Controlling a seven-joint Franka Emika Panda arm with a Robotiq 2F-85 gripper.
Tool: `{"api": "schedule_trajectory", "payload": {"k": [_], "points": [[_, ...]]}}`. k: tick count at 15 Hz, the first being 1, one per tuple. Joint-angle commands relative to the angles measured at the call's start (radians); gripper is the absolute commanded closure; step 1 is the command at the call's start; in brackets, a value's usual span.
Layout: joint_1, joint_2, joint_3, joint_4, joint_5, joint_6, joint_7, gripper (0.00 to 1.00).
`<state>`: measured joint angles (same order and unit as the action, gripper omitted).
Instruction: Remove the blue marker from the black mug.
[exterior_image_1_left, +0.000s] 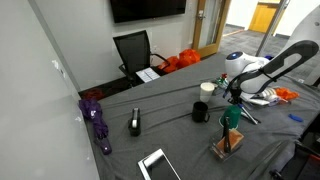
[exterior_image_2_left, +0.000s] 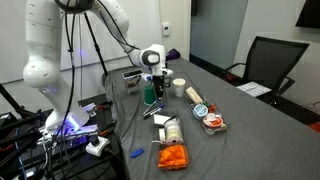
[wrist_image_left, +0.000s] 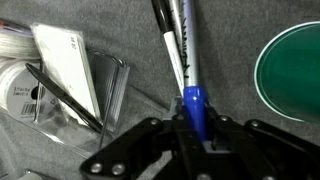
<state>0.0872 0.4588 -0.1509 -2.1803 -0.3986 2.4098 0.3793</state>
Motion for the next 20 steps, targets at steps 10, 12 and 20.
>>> {"api": "schedule_trajectory", "payload": {"k": [10, 12, 20], "points": [[0.013, -0.018, -0.027, -0.025, -0.034, 0.060, 0.021, 0.01], [0.012, -0.024, -0.027, -0.028, -0.032, 0.074, 0.020, 0.00], [-0.027, -0.081, 0.015, -0.046, 0.075, 0.160, -0.074, 0.00]]}}
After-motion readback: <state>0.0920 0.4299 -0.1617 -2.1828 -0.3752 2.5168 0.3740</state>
